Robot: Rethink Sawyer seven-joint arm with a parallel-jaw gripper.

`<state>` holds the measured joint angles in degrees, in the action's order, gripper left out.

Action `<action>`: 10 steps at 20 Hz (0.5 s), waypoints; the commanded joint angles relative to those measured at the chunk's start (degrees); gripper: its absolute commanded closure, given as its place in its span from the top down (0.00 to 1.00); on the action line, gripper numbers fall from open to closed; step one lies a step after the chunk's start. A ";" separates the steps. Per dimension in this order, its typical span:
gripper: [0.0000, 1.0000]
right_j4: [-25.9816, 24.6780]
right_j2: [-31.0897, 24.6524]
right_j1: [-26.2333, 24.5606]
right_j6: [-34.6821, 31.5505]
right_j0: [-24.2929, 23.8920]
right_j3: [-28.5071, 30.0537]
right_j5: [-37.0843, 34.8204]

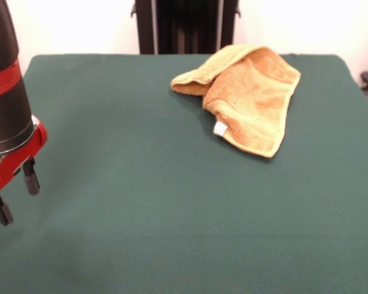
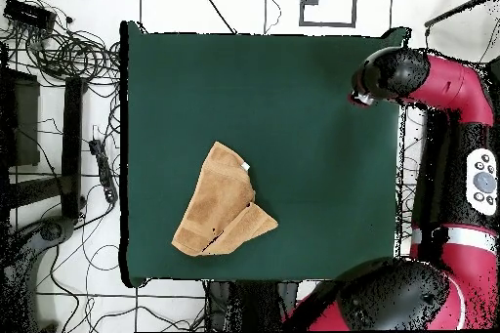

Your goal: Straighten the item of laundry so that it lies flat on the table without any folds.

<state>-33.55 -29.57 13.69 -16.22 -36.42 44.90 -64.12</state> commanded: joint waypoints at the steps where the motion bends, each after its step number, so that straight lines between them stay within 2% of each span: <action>1: 1.00 1.78 1.02 0.88 -7.70 2.04 12.82 3.65; 10: 1.00 2.01 2.73 4.72 -12.27 1.83 22.92 11.31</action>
<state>-33.31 -27.32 16.17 -16.22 -36.74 53.43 -59.13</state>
